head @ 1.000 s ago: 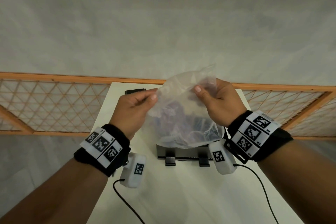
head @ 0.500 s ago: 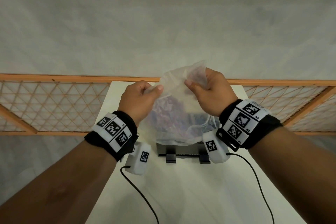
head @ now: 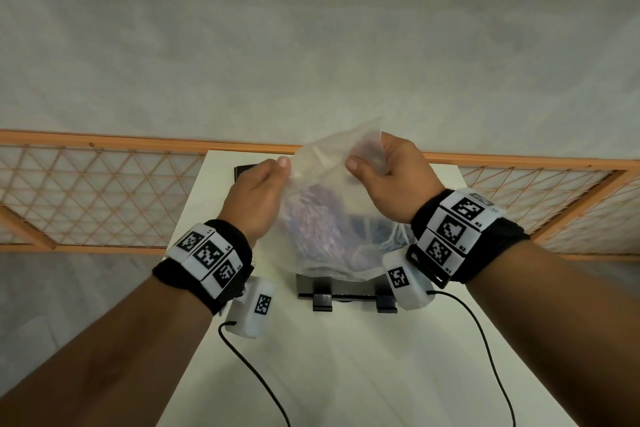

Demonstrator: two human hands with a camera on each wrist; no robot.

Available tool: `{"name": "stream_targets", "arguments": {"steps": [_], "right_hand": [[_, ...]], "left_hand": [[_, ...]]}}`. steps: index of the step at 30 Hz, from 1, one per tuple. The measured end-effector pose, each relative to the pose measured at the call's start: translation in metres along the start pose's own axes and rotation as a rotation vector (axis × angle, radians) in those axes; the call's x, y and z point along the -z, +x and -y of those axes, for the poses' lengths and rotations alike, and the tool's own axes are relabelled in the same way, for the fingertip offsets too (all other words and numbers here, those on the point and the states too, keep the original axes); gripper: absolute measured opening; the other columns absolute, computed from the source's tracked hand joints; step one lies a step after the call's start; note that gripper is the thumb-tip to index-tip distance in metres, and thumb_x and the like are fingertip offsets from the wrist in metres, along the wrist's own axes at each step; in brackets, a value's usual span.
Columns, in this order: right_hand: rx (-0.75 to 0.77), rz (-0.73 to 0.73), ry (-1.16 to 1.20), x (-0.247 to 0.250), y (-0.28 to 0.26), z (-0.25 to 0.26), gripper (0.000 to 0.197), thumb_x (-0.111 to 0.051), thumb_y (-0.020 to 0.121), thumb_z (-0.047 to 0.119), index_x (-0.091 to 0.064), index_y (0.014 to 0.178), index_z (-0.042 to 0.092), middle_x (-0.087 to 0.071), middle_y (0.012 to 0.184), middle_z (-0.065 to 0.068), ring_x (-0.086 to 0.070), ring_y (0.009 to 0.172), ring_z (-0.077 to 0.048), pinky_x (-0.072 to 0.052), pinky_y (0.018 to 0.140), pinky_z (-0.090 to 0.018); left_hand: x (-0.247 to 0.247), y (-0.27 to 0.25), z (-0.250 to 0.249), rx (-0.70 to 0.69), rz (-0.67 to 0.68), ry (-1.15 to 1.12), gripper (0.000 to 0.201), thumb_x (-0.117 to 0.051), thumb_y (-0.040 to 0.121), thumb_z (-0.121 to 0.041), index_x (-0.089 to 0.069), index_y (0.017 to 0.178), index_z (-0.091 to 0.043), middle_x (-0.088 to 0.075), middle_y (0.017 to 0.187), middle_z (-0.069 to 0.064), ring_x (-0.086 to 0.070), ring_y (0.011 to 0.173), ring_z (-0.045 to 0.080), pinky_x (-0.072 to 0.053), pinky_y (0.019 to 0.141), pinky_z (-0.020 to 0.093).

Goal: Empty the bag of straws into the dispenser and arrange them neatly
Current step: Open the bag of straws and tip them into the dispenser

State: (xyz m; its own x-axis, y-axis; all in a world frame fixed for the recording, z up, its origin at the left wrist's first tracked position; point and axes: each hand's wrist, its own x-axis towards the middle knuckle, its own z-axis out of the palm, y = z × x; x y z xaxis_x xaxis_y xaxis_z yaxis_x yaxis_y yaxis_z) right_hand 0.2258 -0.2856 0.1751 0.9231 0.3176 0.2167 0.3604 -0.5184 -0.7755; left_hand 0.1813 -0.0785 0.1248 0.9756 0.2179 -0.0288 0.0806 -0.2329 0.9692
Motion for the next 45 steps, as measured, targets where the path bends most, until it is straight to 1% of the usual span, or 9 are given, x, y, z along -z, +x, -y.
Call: {"name": "stream_targets", "arguments": {"steps": [4, 10, 13, 17, 30, 33, 36, 41, 45], "right_hand": [[-0.054, -0.029, 0.041, 0.006, 0.004, 0.002, 0.032, -0.058, 0.087, 0.047, -0.061, 0.100, 0.017, -0.073, 0.097, 0.000, -0.072, 0.090, -0.022, -0.057, 0.083, -0.051], [-0.003, -0.027, 0.071, 0.012, 0.007, 0.015, 0.012, -0.056, 0.095, 0.036, -0.057, 0.093, 0.024, -0.074, 0.097, -0.002, -0.074, 0.084, -0.019, -0.057, 0.080, -0.053], [0.016, -0.046, 0.113, 0.015, 0.007, 0.021, 0.010, -0.054, 0.101, 0.026, -0.057, 0.092, 0.025, -0.073, 0.099, -0.005, -0.075, 0.082, -0.019, -0.058, 0.078, -0.053], [0.002, -0.070, 0.177, 0.017, 0.006, 0.029, 0.010, -0.052, 0.102, 0.023, -0.055, 0.093, 0.021, -0.073, 0.099, -0.008, -0.075, 0.080, -0.020, -0.058, 0.075, -0.056], [0.027, -0.161, 0.259, 0.036, 0.011, 0.047, 0.030, -0.049, 0.104, 0.023, -0.050, 0.118, -0.003, -0.073, 0.097, -0.011, -0.076, 0.075, -0.025, -0.059, 0.064, -0.056], [0.037, -0.211, 0.284, 0.039, 0.014, 0.047, 0.034, -0.048, 0.104, 0.026, -0.052, 0.117, -0.005, -0.072, 0.095, -0.012, -0.075, 0.074, -0.026, -0.060, 0.061, -0.054], [0.107, -0.340, 0.242, 0.046, 0.019, 0.049, 0.037, -0.048, 0.103, 0.029, -0.058, 0.106, -0.006, -0.068, 0.086, -0.009, -0.073, 0.070, -0.025, -0.060, 0.057, -0.049], [0.144, -0.364, 0.385, 0.052, 0.025, 0.061, 0.041, -0.055, 0.096, 0.035, -0.058, 0.114, -0.001, -0.069, 0.101, -0.019, -0.072, 0.088, -0.030, -0.061, 0.070, -0.052], [0.140, -0.033, 0.257, 0.051, 0.003, 0.064, 0.052, -0.079, 0.077, 0.048, -0.066, 0.107, 0.009, -0.074, 0.093, 0.008, -0.070, 0.090, -0.007, -0.056, 0.081, -0.028]], "left_hand": [[0.008, -0.012, 0.003, 0.144, 0.049, -0.391, 0.065, -0.043, 0.090, -0.073, -0.064, 0.128, -0.025, -0.073, 0.120, 0.000, -0.067, 0.115, 0.025, -0.055, 0.087, 0.042], [0.001, -0.031, 0.032, 0.112, 0.239, -0.638, 0.097, -0.069, 0.061, -0.084, -0.055, 0.141, -0.030, -0.060, 0.142, 0.004, -0.056, 0.132, 0.024, -0.045, 0.110, 0.050], [-0.006, -0.032, 0.025, 0.082, 0.260, -0.747, 0.071, -0.048, 0.078, -0.081, -0.066, 0.130, -0.035, -0.059, 0.143, 0.007, -0.054, 0.135, 0.025, -0.040, 0.113, 0.049], [-0.013, -0.025, 0.028, 0.194, 0.235, -0.894, 0.087, -0.023, 0.086, -0.080, -0.057, 0.141, -0.022, -0.057, 0.145, 0.012, -0.052, 0.136, 0.028, -0.026, 0.122, 0.053], [-0.016, -0.022, 0.009, 0.100, 0.070, -0.636, 0.053, -0.027, 0.106, -0.053, -0.064, 0.131, -0.022, -0.073, 0.121, 0.003, -0.062, 0.124, 0.032, -0.046, 0.107, 0.052], [-0.002, -0.020, -0.011, -0.041, 0.140, -0.695, 0.081, -0.053, 0.078, -0.079, -0.058, 0.135, -0.022, -0.068, 0.131, 0.003, -0.058, 0.128, 0.029, -0.050, 0.105, 0.048], [0.006, -0.020, -0.021, -0.182, 0.180, -0.452, 0.110, -0.086, 0.057, -0.065, -0.044, 0.148, -0.020, -0.055, 0.147, 0.002, -0.050, 0.138, 0.021, -0.041, 0.114, 0.050], [-0.003, -0.016, -0.043, -0.236, -0.085, -0.049, 0.005, -0.074, 0.090, -0.024, -0.077, 0.089, -0.029, -0.071, 0.072, -0.021, -0.064, 0.068, -0.003, -0.055, 0.073, 0.022], [-0.006, -0.021, -0.077, -0.247, -0.144, -0.127, 0.024, -0.065, 0.096, -0.016, -0.077, 0.075, -0.021, -0.067, 0.062, -0.009, -0.053, 0.057, 0.006, -0.044, 0.056, 0.022]]}}
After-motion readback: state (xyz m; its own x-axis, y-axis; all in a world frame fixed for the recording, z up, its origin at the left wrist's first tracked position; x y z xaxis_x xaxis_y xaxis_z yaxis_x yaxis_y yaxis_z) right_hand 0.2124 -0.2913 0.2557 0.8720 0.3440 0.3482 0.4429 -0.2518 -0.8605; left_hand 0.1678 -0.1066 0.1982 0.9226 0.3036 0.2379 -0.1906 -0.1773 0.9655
